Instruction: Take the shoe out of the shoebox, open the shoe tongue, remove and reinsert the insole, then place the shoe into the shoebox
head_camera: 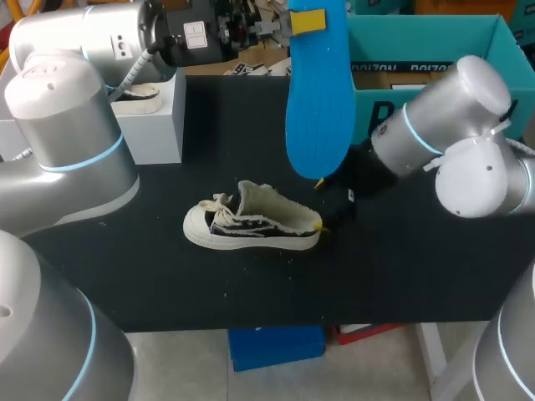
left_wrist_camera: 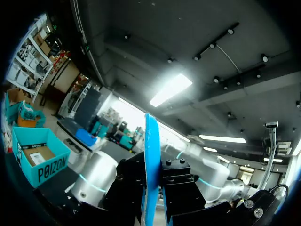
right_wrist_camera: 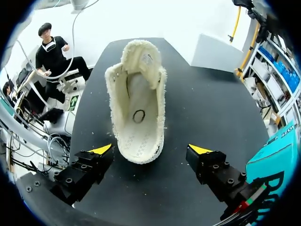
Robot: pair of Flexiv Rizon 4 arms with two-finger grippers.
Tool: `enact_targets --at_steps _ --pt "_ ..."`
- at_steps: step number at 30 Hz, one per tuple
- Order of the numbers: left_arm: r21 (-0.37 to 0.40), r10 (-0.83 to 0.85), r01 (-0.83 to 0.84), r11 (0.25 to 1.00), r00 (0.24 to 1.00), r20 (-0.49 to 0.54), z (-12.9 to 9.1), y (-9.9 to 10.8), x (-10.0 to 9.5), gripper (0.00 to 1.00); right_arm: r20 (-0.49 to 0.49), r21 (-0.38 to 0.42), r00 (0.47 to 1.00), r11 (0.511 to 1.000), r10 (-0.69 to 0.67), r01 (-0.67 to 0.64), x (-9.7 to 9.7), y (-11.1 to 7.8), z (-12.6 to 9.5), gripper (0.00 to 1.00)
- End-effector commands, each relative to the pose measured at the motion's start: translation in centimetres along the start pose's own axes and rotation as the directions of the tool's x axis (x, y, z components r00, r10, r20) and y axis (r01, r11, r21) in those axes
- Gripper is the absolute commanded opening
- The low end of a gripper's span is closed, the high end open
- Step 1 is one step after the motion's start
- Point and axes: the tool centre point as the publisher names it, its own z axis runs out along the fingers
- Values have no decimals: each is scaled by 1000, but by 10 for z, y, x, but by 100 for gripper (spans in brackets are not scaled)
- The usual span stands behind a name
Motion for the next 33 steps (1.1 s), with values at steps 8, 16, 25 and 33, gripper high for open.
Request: enact_targets --at_steps 8,16,25,33 --pt "0 1 -1 1000 1000 1 1 1 0 0 15 471 999 882 -36 25 -12 28 20 100" --pt "0 1 -1 1000 1000 1 1 1 0 0 35 512 998 858 -57 32 -19 43 30 100" --pt "0 1 -1 1000 1000 1 1 1 0 0 15 506 998 861 -58 43 -24 56 42 100" --pt "0 1 -1 1000 1000 1 1 1 0 0 -9 486 998 871 -66 62 -29 67 55 100"
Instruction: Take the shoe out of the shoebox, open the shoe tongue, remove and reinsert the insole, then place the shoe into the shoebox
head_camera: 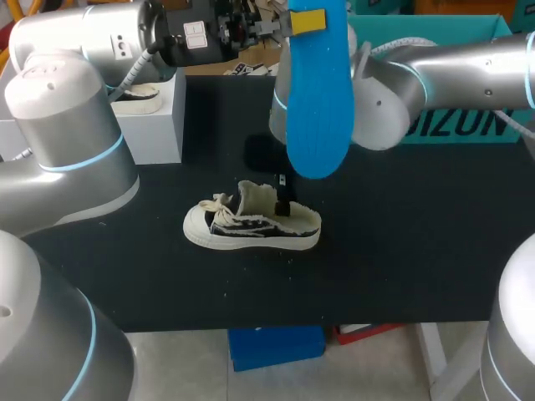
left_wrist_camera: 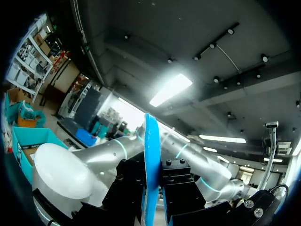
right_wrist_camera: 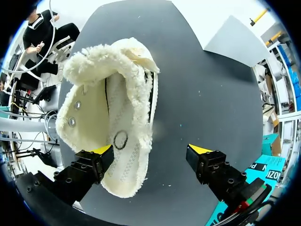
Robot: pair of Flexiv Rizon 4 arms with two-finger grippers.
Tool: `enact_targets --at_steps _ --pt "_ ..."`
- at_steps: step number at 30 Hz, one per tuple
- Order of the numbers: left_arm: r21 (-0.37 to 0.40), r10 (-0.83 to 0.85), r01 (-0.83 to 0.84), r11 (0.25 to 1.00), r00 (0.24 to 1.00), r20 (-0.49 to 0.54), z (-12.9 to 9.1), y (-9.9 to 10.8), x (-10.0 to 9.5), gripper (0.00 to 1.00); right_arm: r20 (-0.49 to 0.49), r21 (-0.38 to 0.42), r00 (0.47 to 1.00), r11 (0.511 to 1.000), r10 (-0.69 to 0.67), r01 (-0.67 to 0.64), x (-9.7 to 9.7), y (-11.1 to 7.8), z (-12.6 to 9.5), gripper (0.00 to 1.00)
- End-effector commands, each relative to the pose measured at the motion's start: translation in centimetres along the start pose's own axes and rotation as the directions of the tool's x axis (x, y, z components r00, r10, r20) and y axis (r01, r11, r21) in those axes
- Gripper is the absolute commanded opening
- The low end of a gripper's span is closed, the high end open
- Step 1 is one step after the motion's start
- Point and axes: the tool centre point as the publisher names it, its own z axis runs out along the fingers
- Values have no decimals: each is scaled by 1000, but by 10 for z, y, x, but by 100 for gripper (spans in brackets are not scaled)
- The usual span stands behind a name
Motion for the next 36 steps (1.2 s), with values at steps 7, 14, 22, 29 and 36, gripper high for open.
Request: enact_targets --at_steps 7,14,22,29,36 --pt "0 1 -1 1000 1000 1 1 1 0 0 -32 70 999 997 -15 17 -5 17 14 100" --pt "0 1 -1 1000 1000 1 1 1 0 0 -92 50 995 998 -31 35 -2 16 22 0" --pt "0 1 -1 1000 1000 1 1 1 0 0 -92 50 995 998 -31 35 -2 16 22 0" --pt "0 1 -1 1000 1000 1 1 1 0 0 -92 50 995 998 -31 35 -2 16 22 0" --pt "0 1 -1 1000 1000 1 1 1 0 0 -92 50 995 998 -31 35 -2 16 22 0"
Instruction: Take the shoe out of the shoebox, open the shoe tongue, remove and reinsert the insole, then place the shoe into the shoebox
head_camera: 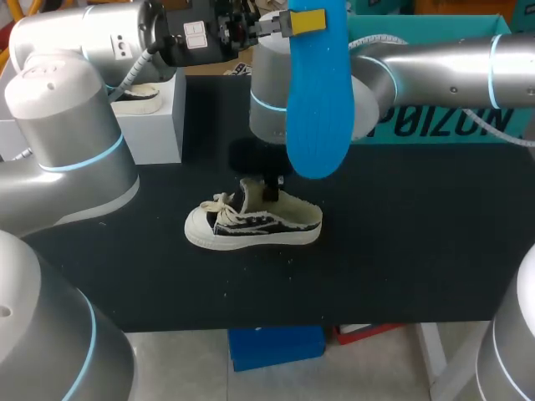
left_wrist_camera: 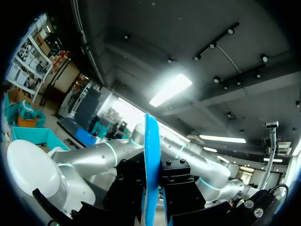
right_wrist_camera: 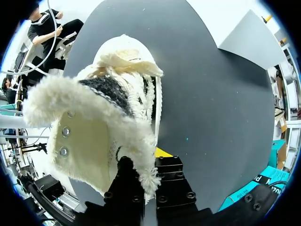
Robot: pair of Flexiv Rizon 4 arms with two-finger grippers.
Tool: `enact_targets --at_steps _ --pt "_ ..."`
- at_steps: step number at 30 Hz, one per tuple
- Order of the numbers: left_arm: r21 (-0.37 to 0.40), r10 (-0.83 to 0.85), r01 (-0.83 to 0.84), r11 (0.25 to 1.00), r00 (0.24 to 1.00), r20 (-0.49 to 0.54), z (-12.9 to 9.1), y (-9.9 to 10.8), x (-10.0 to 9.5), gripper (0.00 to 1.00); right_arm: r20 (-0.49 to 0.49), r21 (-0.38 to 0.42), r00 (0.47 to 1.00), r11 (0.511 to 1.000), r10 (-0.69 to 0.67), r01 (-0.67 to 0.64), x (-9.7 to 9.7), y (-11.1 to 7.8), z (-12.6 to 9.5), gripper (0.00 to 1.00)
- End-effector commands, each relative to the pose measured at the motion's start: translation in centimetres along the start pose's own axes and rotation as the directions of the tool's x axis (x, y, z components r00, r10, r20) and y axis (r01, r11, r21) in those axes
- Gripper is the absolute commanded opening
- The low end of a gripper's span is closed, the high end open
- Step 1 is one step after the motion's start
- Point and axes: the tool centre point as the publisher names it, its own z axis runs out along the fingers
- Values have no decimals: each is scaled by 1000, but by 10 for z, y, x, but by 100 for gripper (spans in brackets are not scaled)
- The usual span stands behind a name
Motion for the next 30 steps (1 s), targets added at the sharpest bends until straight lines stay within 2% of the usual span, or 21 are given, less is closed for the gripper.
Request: enact_targets --at_steps 1,4,11,13,15,16,18,21,26,27,29,30 --pt "0 1 -1 1000 1000 1 1 1 0 0 1 2 1000 1000 1 -1 0 0 0 0" --pt "0 1 -1 1000 1000 1 1 1 0 0 1 2 1000 1000 1 -1 0 0 0 0" --pt "0 1 -1 1000 1000 1 1 1 0 0 91 -5 986 991 137 -137 -8 -21 -49 0" --pt "0 1 -1 1000 1000 1 1 1 0 0 141 46 966 973 218 -227 -13 -28 -57 0" --pt "0 1 -1 1000 1000 1 1 1 0 0 149 62 948 955 280 -292 -16 -35 -63 0" --pt "0 1 -1 1000 1000 1 1 1 0 0 173 87 921 926 350 -368 -20 -39 -66 0" --pt "0 1 -1 1000 1000 1 1 1 0 0 179 78 884 889 432 -451 -23 -44 -72 0" --pt "0 1 -1 1000 1000 1 1 1 0 0 197 75 795 799 574 -596 -28 -49 -78 0" --pt "0 1 -1 1000 1000 1 1 1 0 0 184 72 606 604 774 -794 -31 -52 -82 0" --pt "0 1 -1 1000 1000 1 1 1 0 0 187 68 541 538 820 -840 -31 -52 -83 0" --pt "0 1 -1 1000 1000 1 1 1 0 0 181 57 444 441 878 -896 -31 -52 -84 0" --pt "0 1 -1 1000 1000 1 1 1 0 0 178 47 409 407 895 -912 -30 -51 -84 0"
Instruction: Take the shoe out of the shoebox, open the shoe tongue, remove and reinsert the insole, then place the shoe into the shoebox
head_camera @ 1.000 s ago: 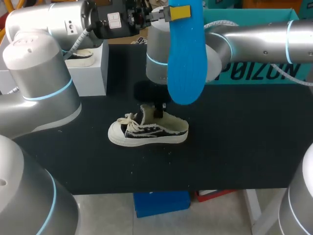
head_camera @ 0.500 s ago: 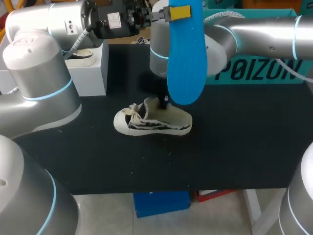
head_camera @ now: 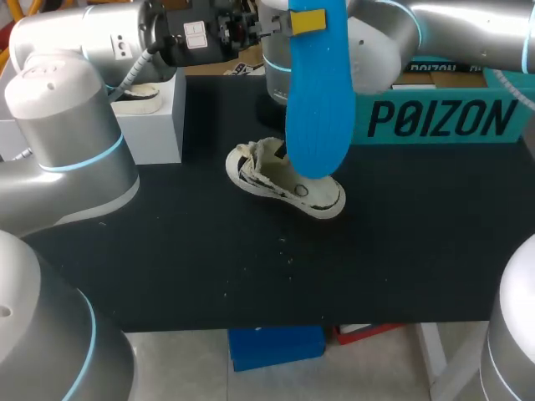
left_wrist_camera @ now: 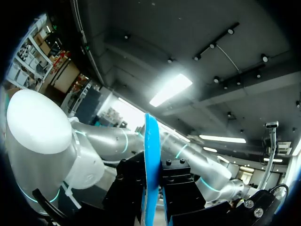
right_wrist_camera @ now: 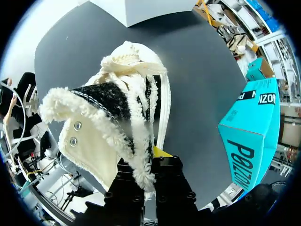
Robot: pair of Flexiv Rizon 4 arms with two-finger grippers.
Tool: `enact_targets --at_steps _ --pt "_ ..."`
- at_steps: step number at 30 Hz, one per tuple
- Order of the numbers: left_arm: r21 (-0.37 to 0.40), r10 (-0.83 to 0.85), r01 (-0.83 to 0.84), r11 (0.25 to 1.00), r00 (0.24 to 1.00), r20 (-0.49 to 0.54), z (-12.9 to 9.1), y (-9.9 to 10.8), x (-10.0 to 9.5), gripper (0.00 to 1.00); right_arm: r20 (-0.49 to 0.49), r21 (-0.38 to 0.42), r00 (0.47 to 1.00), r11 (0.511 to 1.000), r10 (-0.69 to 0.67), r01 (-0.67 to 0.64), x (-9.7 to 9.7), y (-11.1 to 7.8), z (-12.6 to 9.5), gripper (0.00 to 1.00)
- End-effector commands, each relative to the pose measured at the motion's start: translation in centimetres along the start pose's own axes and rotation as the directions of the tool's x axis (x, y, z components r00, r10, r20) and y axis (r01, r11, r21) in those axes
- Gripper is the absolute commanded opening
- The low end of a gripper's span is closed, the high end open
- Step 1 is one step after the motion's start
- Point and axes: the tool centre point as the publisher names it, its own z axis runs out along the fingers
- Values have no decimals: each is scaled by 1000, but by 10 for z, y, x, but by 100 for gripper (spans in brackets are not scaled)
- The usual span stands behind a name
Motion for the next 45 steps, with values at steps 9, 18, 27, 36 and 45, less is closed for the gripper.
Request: enact_targets --at_steps 9,18,27,36,45 --pt "0 1 -1 1000 1000 1 1 1 0 0 -21 78 643 643 765 -762 8 -1 -11 0" --pt "0 1 -1 1000 1000 1 1 1 0 0 -29 55 526 526 850 -848 21 0 -6 0" --pt "0 1 -1 1000 1000 1 1 1 0 0 -15 58 501 501 865 -863 32 5 13 0" --pt "0 1 -1 1000 1000 1 1 1 0 0 10 49 535 534 845 -844 39 10 33 0" --pt "0 1 -1 1000 1000 1 1 1 0 0 24 53 575 573 818 -818 43 6 54 0"
